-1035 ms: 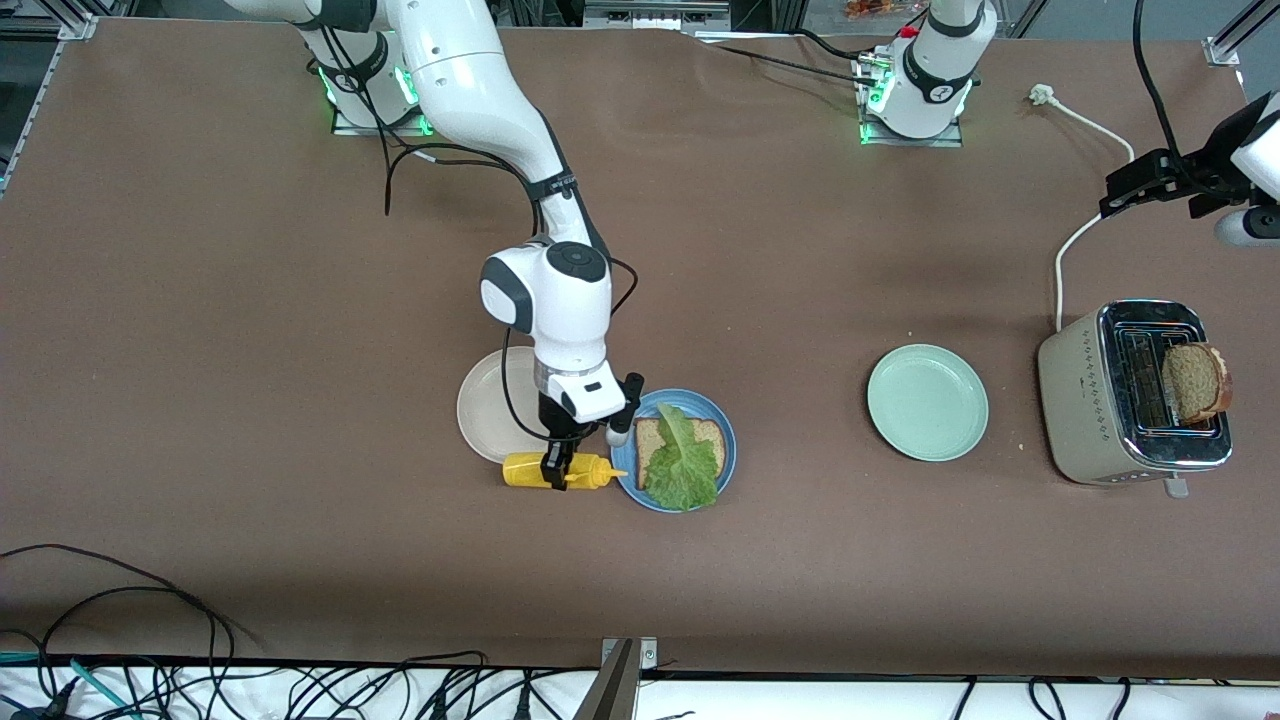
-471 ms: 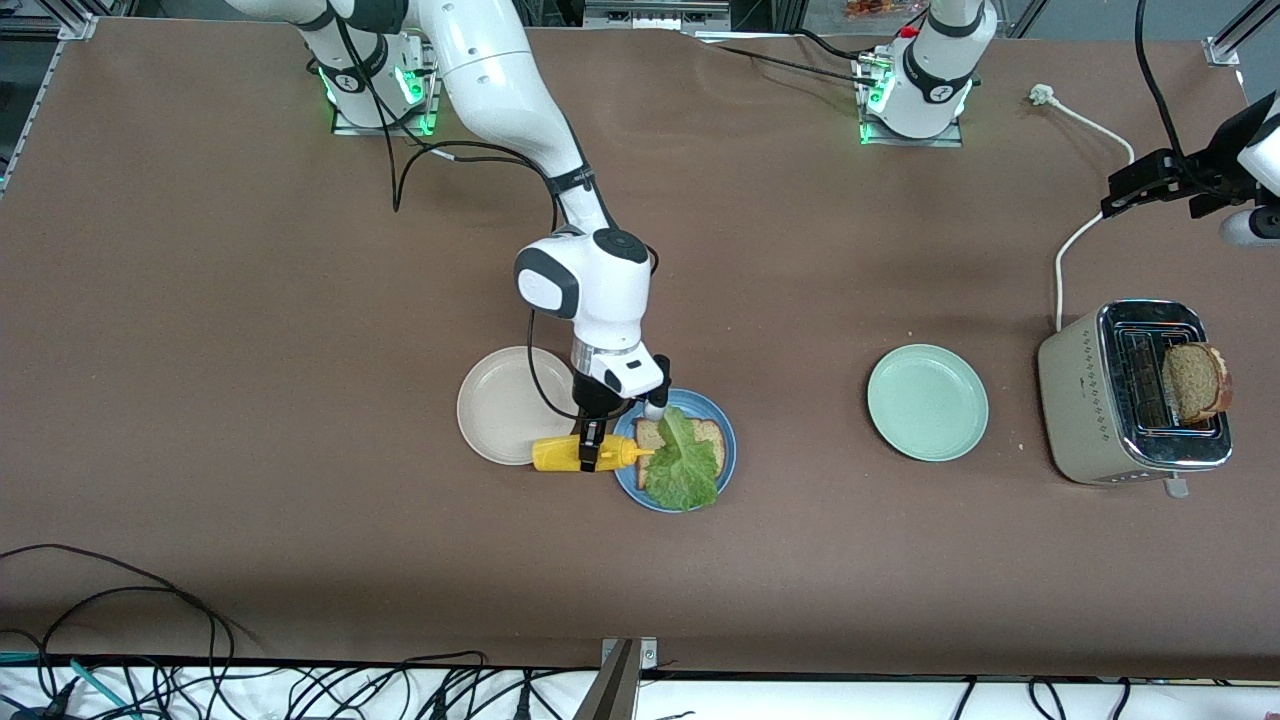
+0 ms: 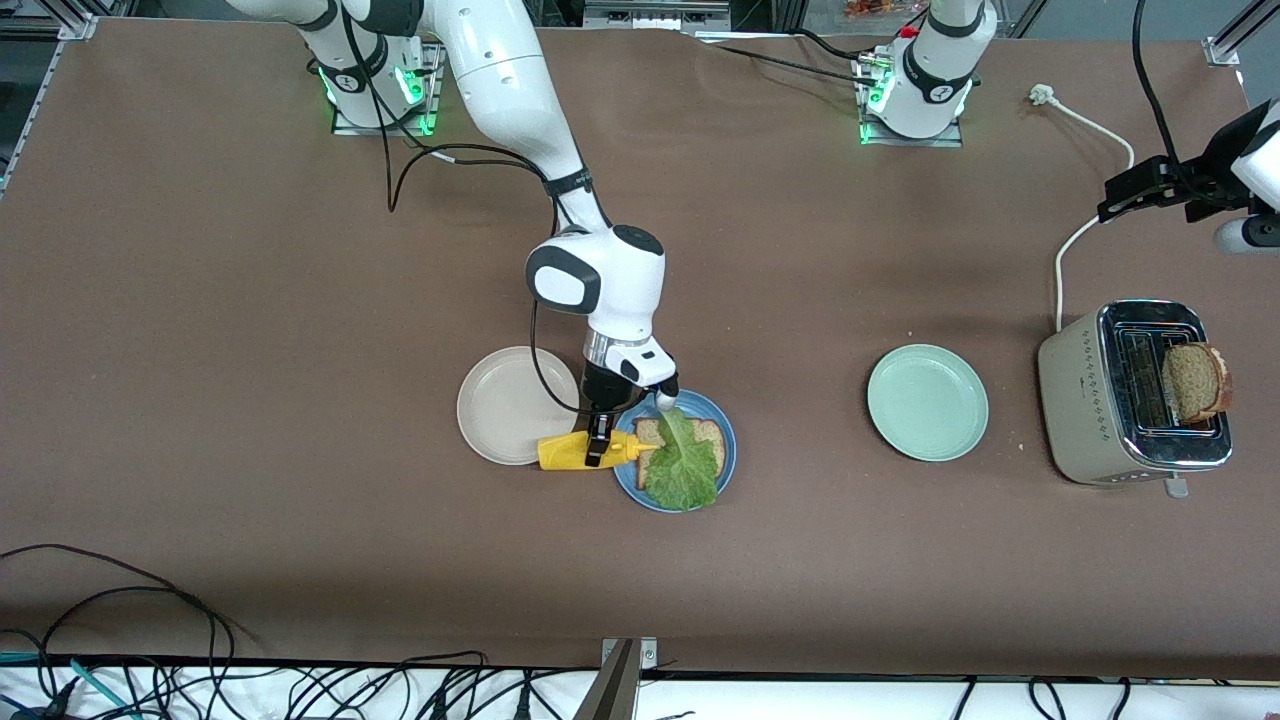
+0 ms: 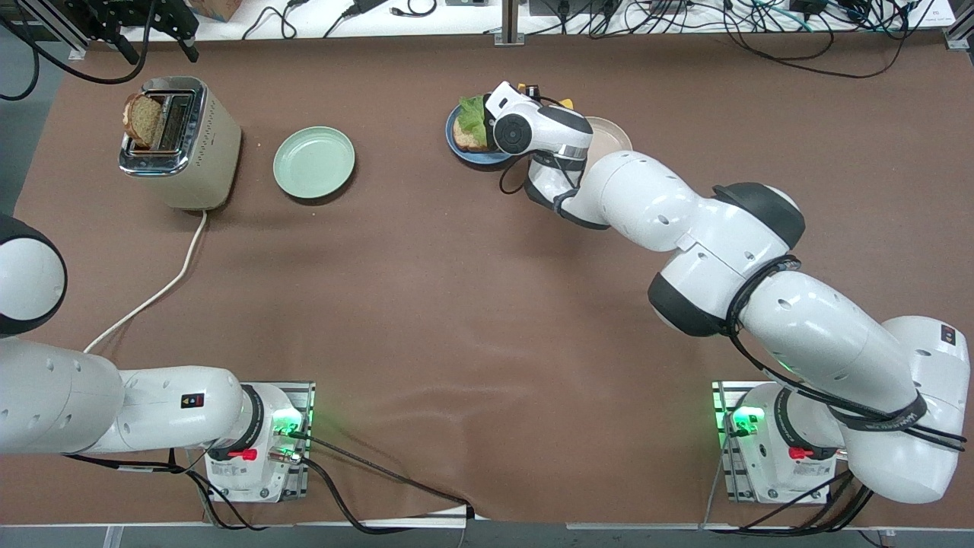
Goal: Make sandwich in blue plate with both arms
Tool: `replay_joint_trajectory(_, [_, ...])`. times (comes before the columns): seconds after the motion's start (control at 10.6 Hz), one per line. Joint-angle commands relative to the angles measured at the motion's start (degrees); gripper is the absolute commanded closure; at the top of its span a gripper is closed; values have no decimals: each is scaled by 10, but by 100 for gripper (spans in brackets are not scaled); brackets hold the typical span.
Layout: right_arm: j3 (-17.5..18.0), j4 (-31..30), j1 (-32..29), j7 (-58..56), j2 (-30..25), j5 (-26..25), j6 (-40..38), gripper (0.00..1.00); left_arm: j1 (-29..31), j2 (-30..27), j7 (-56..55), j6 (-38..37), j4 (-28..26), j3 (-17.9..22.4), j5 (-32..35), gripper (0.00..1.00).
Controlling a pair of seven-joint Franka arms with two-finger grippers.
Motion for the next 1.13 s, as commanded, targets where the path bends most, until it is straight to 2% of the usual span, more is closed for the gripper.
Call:
replay_joint_trajectory(0.0, [-13, 8, 8, 16, 7, -34, 3, 100, 5, 12, 2, -9, 17, -2, 5, 0])
replay_joint_trajectory(0.28, [-13, 2, 10, 37, 7, -39, 3, 100, 5, 19, 2, -7, 21, -2, 48, 0])
replay_joint_trajectory(0.47, [-13, 0, 11, 54, 10, -63, 3, 100, 5, 42, 3, -8, 21, -3, 86, 0])
replay_joint_trajectory(0.75, [-13, -3, 11, 59, 11, -74, 4, 100, 23, 89, 3, -7, 30, -2, 135, 0])
replay_joint_trajectory(1.04, [-13, -3, 11, 59, 7, -70, 3, 100, 59, 148, 42, 28, 63, -2, 134, 0])
